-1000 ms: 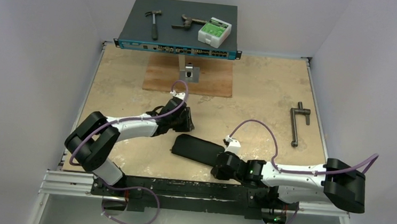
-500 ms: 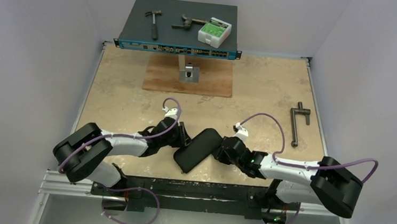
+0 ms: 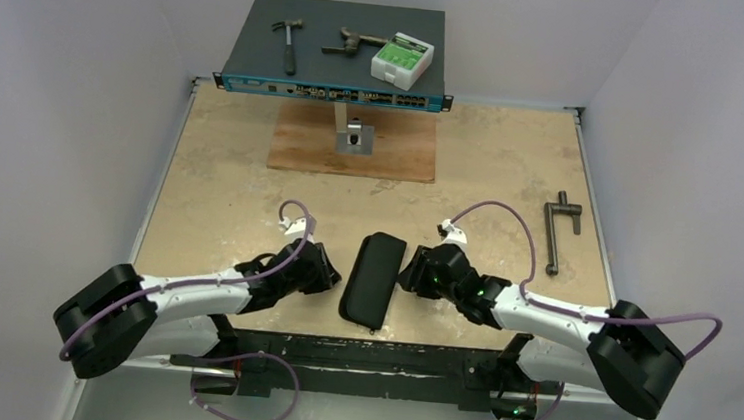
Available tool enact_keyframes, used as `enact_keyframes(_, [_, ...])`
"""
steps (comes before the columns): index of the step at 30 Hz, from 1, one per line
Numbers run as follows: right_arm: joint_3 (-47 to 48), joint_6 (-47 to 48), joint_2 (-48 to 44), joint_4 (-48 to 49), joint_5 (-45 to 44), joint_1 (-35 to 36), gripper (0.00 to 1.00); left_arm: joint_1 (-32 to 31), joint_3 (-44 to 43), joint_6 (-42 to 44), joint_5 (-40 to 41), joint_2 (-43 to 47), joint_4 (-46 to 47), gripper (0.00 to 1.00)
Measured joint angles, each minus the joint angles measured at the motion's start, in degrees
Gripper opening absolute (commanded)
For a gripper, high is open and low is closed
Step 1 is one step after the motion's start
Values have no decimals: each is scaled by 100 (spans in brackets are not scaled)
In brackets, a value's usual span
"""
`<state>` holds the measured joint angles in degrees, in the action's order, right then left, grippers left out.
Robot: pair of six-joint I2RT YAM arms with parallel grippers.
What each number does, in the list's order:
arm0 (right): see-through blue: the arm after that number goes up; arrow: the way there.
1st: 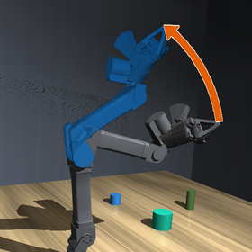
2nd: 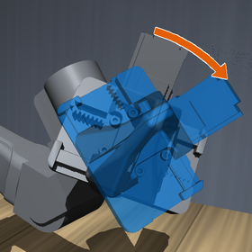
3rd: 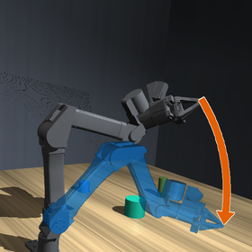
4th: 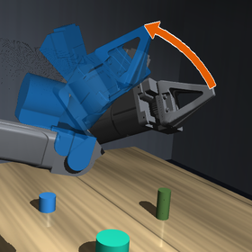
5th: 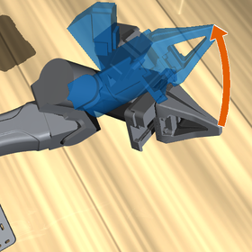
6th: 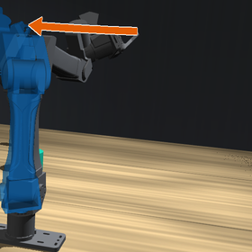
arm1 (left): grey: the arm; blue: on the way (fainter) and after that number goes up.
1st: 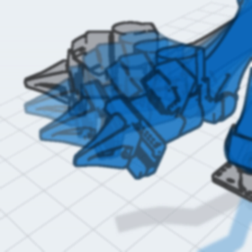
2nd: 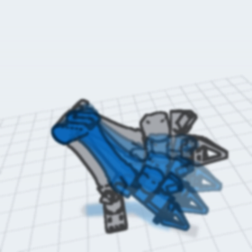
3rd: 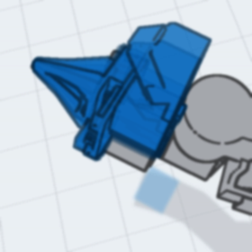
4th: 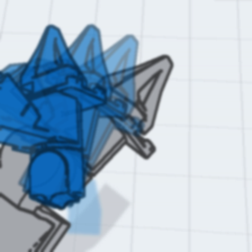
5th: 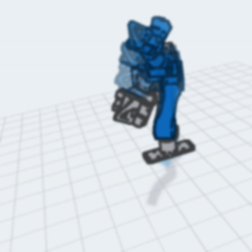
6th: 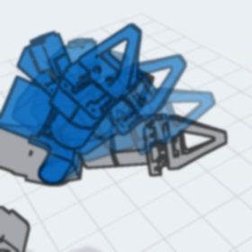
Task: Sort the hair-cutting tools
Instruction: Adjust the hairdressing tool bag at the center of the board.
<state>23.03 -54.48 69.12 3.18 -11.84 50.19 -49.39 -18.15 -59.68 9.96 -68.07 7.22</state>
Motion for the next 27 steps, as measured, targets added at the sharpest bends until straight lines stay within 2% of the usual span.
enact_keyframes(4, [-295,81,-584,57,452,0,52,-4,120,-153,232,595,-664,33])
enact_keyframes(9, [-472,177,-750,417,964,0,53,-4,293,-216,197,885,-715,32])
enact_keyframes(16, [-422,315,208,1178,1484,0,53,-4,114,-186,-116,9,170,26])
enact_keyframes(21, [-179,332,813,1665,1729,-2,53,-4,116,-186,-385,-518,966,18])
enact_keyframes(27, [46,332,1104,1729,1598,-87,47,59,122,-166,-457,-951,1615,15])
